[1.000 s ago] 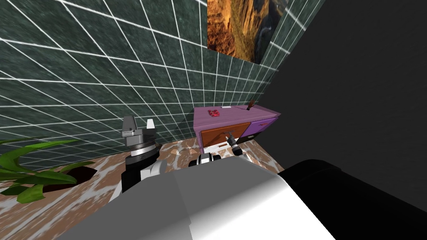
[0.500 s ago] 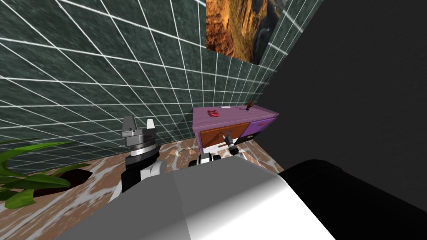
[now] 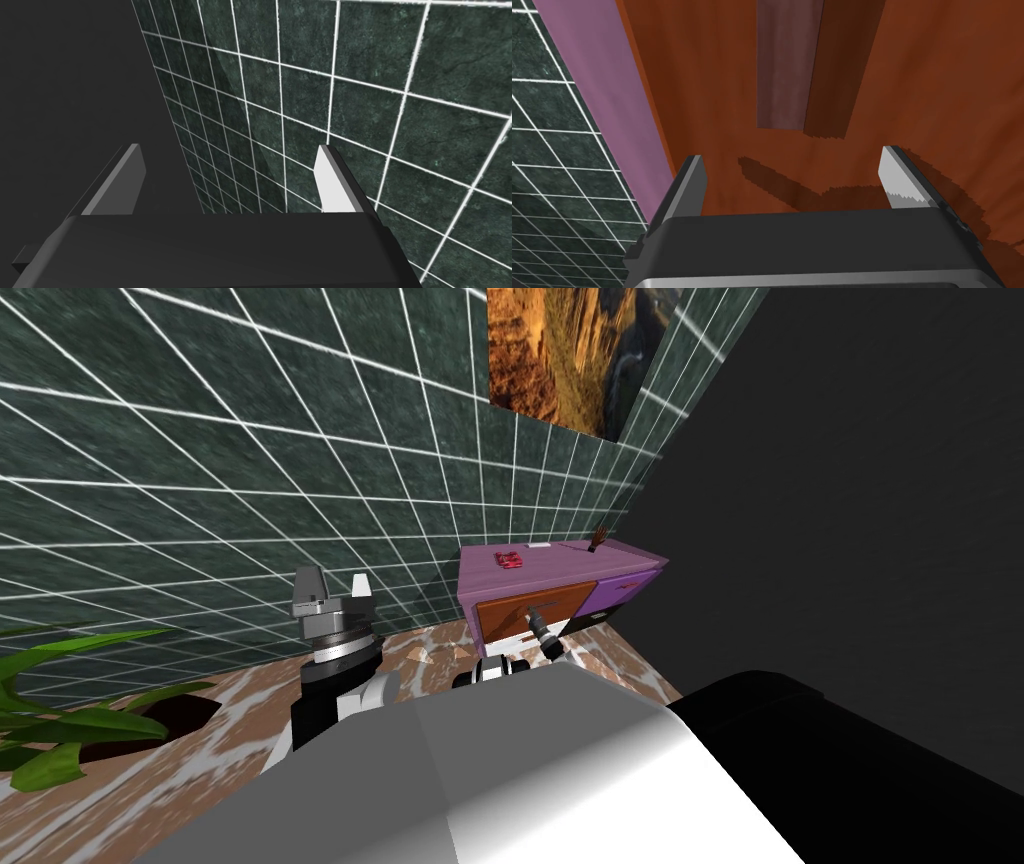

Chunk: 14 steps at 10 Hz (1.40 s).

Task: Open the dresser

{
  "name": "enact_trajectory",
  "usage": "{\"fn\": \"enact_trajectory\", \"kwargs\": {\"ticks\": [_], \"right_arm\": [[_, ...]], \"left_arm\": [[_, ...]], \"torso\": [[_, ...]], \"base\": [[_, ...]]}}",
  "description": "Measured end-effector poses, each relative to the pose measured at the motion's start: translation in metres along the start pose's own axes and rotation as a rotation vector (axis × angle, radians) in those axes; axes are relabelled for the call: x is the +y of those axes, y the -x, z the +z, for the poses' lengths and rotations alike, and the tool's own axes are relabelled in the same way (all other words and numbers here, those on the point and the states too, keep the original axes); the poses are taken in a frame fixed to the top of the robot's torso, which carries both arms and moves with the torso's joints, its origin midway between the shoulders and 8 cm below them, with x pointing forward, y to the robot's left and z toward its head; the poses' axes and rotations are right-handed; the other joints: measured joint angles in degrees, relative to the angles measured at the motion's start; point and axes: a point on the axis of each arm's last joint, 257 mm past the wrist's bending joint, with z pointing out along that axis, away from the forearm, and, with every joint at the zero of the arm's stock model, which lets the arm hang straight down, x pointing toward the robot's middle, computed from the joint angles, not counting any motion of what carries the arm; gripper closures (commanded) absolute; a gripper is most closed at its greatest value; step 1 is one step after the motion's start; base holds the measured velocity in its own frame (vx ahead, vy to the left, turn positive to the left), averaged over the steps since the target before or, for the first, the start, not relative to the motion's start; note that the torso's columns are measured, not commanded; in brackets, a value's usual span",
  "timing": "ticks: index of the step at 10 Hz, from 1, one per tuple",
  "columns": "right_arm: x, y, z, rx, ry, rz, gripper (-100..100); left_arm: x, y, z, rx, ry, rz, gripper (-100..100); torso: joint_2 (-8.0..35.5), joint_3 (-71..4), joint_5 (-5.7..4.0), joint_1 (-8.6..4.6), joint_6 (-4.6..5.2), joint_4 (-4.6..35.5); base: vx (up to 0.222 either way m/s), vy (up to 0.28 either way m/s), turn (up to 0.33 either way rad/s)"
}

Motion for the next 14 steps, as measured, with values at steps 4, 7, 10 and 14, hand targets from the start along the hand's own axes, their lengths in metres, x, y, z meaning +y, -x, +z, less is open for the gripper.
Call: {"fn": "enact_trajectory", "kwargs": {"ticks": [4,7,10,14], "right_arm": [[0.014,0.014,-0.001,-0.057,0.05,-0.109,-100],[0.012,0.013,-0.002,-0.059,0.051,-0.112,100],[0.01,0.009,-0.009,-0.061,0.051,-0.111,100],[0.015,-0.003,-0.017,-0.08,0.069,-0.151,-100]], "left_arm": [[0.0,0.0,0.0,0.0,0.0,0.0,0],[0.0,0.0,0.0,0.0,0.0,0.0,0],[0.0,0.0,0.0,0.0,0.0,0.0,0],[0.0,0.0,0.0,0.0,0.0,0.0,0]], "torso": [[0.0,0.0,-0.04,-0.12,0.0,0.0],[0.4,0.2,-0.02,-0.08,0.01,0.1],[0.0,0.0,-0.03,-0.08,0.0,0.0],[-0.2,-0.1,-0.03,-0.1,0.0,-0.1]], "base": [[0.0,0.0,0.0],[-0.111,0.003,-0.008],[-0.153,-0.005,-0.007],[0.016,0.001,-0.016]]}}
